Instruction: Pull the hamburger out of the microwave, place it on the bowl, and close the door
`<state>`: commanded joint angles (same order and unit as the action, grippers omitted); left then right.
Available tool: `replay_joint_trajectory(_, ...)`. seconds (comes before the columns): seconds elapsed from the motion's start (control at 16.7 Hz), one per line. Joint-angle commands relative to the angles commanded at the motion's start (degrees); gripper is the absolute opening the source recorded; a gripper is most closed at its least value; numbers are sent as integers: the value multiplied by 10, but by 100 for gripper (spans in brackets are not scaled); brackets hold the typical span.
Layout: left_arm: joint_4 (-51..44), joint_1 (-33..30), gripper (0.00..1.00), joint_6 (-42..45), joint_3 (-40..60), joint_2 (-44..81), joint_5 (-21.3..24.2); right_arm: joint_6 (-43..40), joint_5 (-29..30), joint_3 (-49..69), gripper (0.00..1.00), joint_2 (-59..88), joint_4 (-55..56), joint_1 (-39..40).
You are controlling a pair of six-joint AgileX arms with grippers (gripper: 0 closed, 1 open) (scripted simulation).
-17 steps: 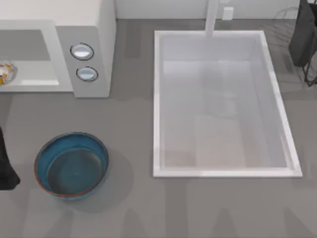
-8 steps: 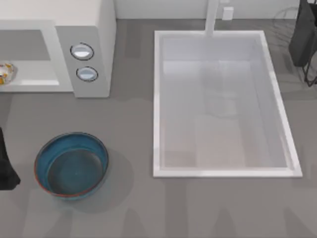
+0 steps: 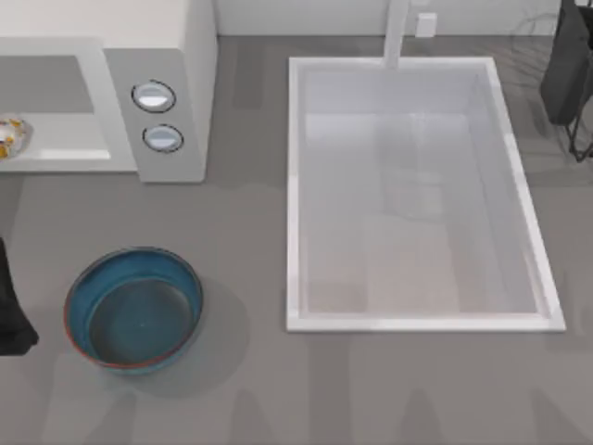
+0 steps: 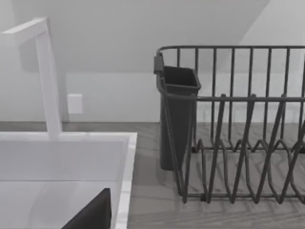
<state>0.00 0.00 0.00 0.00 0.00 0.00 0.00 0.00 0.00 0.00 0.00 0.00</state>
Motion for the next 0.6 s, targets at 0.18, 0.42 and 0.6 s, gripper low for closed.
replay_joint_trajectory(0.18,0,0,100,0,0,0,0,0,0,0,100,0,0,0)
replay_joint_trajectory(0.42,21,4,100,2,15,35,4,0,0,0,100,0,0,0)
replay_joint_trajectory(0.6,70,13,100,6,52,123,15,0,0,0,100,0,0,0)
